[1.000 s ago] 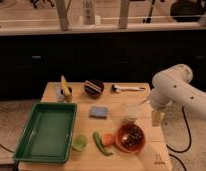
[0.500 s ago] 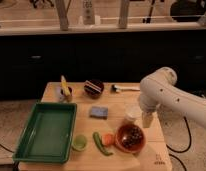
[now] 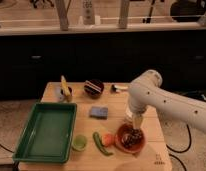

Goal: Wipe tray with sponge

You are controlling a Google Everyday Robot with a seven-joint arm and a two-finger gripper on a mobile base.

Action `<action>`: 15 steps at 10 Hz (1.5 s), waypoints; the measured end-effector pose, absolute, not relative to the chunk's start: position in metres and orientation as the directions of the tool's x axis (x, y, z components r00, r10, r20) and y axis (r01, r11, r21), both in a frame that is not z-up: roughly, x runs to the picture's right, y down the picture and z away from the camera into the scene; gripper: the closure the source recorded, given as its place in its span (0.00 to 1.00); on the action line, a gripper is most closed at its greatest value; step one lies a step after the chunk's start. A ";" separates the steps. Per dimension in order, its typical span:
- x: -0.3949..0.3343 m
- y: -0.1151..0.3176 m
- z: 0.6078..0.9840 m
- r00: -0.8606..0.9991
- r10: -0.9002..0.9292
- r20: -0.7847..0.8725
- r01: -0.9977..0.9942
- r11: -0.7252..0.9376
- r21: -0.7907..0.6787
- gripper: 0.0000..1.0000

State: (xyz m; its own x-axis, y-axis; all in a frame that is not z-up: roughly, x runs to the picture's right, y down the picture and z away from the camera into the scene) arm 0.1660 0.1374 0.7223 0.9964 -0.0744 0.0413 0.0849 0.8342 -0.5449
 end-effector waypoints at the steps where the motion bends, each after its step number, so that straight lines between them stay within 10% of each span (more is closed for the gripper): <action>1: 0.163 0.138 0.723 0.996 -0.075 0.046 0.088 0.834 -0.545 0.20; 15: 0.059 0.146 0.774 0.979 -0.107 0.171 0.186 0.807 -0.561 0.20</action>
